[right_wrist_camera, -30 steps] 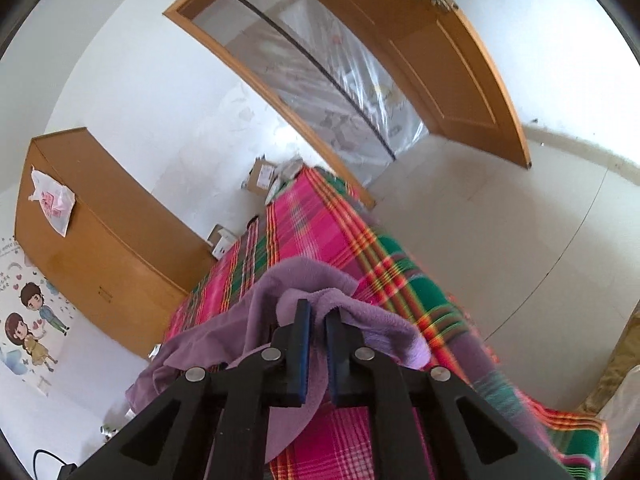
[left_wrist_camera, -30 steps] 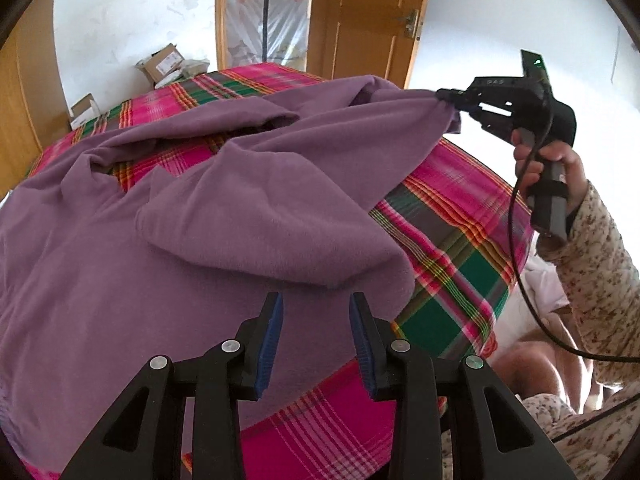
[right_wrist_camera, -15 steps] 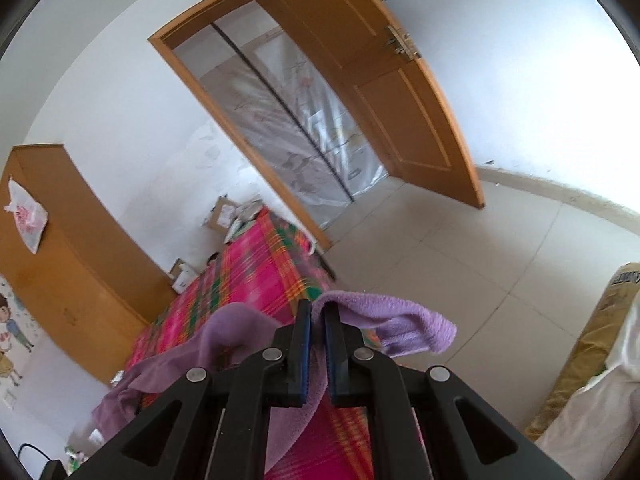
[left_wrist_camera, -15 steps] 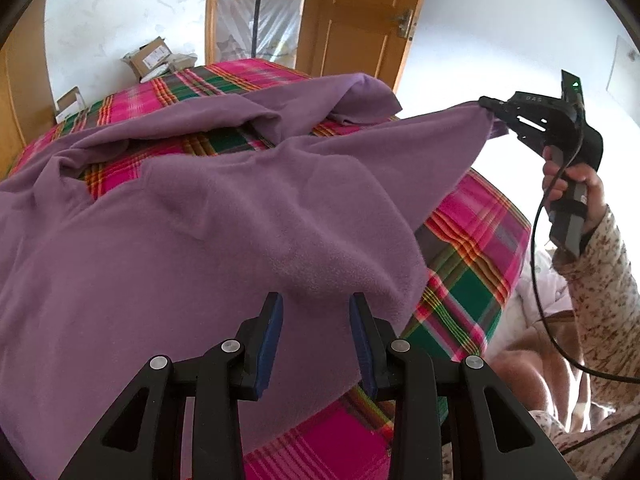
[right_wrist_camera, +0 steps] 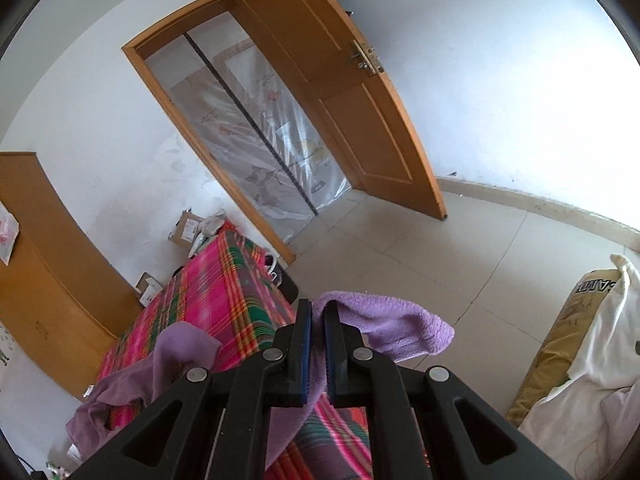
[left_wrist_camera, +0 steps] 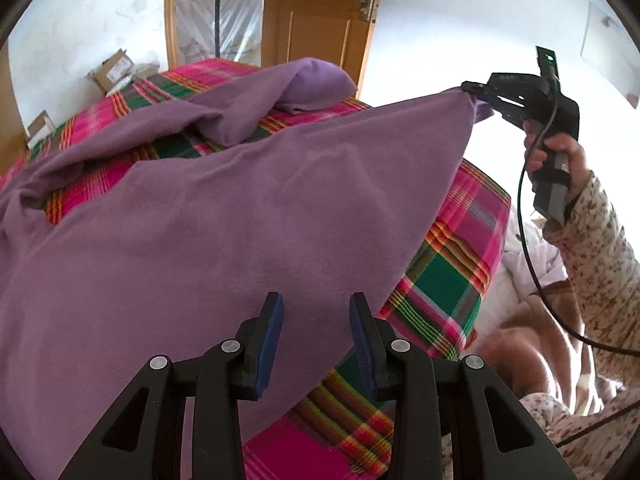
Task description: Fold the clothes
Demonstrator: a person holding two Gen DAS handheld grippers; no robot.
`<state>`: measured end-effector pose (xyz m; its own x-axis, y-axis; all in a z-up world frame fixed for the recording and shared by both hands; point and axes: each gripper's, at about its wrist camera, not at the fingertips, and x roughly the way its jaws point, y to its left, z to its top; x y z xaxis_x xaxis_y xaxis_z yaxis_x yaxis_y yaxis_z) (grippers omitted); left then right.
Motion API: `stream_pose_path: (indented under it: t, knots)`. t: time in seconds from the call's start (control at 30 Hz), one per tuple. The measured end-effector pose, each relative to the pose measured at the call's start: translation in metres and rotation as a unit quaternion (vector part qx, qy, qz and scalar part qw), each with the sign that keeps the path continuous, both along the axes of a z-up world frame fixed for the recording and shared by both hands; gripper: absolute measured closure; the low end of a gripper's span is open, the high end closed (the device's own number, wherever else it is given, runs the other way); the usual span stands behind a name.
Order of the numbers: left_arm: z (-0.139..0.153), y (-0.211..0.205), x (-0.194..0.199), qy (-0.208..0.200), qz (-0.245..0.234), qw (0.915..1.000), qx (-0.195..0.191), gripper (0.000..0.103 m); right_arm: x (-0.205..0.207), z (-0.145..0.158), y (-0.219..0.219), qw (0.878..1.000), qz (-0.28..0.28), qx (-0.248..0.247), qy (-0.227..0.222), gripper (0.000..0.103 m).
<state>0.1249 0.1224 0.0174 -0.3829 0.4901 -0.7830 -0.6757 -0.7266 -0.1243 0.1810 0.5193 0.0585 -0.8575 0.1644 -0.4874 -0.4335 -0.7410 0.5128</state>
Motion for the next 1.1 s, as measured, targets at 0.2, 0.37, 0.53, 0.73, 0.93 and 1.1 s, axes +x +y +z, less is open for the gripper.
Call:
stream_pose_path:
  t: [0.2, 0.37, 0.53, 0.73, 0.93, 1.1]
  knots:
    - [-0.004, 0.002, -0.002, -0.016, -0.004, 0.9998, 0.015, 0.067, 0.003, -0.02, 0.013, 0.999, -0.008, -0.017, -0.025, 0.1]
    - [-0.004, 0.002, -0.002, -0.024, -0.002, 0.9995, 0.022, 0.067, 0.006, -0.039, 0.023, 0.998, -0.022, -0.031, -0.042, 0.1]
    - [-0.005, 0.004, -0.003, -0.027, -0.002, 0.9993, 0.026, 0.067, 0.005, -0.053, 0.031, 0.997, -0.024, -0.043, -0.058, 0.101]
    - [-0.006, -0.001, -0.005, -0.037, 0.004, 0.9985, 0.04, 0.067, 0.004, -0.083, 0.039, 0.993, -0.028, -0.074, -0.093, 0.1]
    - [-0.004, -0.005, -0.006, -0.037, 0.008, 0.9982, 0.046, 0.067, 0.008, -0.103, 0.05, 0.985, -0.029, -0.135, -0.105, 0.099]
    - [-0.001, -0.007, -0.007, -0.035, 0.009, 0.9979, 0.054, 0.067, 0.018, -0.1, 0.051, 0.98, -0.021, -0.148, -0.129, 0.094]
